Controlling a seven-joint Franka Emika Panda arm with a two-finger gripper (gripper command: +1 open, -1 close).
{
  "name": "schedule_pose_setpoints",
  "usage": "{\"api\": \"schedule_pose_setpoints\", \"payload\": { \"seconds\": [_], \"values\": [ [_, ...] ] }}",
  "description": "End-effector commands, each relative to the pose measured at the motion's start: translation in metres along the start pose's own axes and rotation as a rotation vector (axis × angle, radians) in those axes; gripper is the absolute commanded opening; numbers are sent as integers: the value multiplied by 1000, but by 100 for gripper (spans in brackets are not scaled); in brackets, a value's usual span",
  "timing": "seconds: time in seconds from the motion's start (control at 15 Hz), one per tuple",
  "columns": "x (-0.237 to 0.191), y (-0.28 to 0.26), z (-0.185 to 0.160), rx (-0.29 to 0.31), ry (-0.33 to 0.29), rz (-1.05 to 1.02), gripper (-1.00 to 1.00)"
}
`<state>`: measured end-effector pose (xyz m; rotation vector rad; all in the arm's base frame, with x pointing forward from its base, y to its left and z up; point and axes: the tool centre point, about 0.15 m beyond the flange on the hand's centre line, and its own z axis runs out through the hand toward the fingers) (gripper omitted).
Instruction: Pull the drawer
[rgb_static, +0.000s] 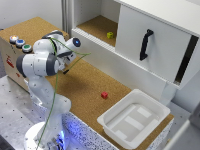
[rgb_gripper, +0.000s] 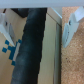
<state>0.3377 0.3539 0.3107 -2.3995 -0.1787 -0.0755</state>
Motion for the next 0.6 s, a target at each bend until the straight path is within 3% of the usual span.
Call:
{"api": "schedule_pose_setpoints", "payload": {
  "seconds": [0.0,0.47,0.53],
  "values": [
    [10,-10,19,-63,-23,14,100],
    [15,-11,22,-65,-34,4,100],
    [15,-10,21,-72,-30,6,-100]
  ]
}}
